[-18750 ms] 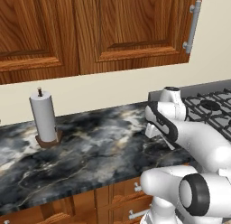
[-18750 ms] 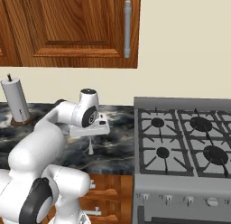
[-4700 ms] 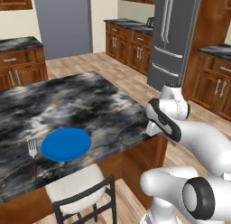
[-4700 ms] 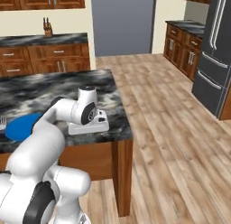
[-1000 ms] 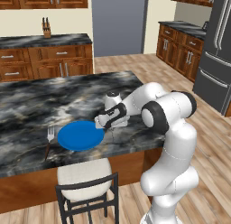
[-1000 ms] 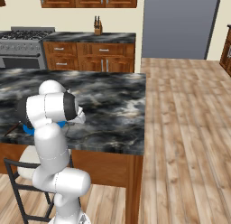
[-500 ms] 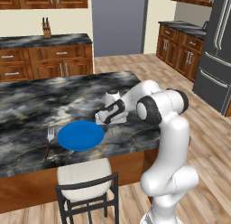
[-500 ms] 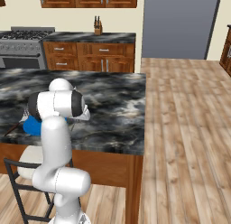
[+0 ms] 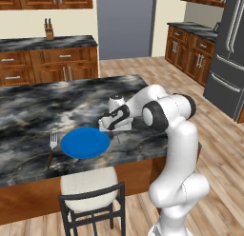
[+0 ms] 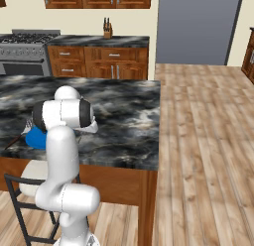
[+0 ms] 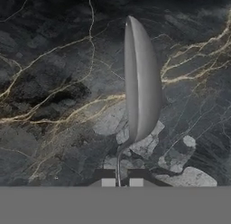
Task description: Take the fork and place it on the left side of the plate. Then take the spoon and place it on the right side of the plate. Make sure they're directly next to the plate.
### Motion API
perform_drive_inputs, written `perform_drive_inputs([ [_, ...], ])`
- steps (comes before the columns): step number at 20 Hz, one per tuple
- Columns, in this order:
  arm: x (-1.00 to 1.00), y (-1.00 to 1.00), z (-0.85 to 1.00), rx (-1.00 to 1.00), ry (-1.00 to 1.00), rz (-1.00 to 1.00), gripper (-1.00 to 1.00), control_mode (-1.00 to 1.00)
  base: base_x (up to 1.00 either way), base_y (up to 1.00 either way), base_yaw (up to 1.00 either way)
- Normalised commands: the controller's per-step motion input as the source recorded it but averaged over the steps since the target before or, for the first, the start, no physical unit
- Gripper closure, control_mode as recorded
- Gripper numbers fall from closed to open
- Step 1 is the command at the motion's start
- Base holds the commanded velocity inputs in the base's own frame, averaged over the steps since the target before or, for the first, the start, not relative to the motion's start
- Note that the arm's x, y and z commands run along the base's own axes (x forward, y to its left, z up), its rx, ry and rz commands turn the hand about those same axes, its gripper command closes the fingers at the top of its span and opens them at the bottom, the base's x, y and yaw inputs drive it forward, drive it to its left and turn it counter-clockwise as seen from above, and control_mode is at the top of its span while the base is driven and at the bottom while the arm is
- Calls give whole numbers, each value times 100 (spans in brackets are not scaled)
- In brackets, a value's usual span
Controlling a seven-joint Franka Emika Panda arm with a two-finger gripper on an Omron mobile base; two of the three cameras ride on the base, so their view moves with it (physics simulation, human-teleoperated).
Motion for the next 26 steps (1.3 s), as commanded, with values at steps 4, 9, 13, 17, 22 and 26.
perform_drive_inputs([
  [4, -34, 0, -29, 2, 0, -7, 100, -100, 0, 0, 0],
  [9, -70, 0, -20, 3, 0, -8, 100, -100, 0, 0, 0],
  [13, -42, 0, -16, 1, 0, -8, 100, -100, 0, 0, 0],
  [17, 10, -7, -6, 0, 0, -2, 100, -100, 0, 0, 0],
  [22, 12, -7, 6, 0, 0, 0, -100, -100, 0, 0, 0],
  [26, 1, 0, 41, 0, 0, 0, -100, -100, 0, 0, 0],
])
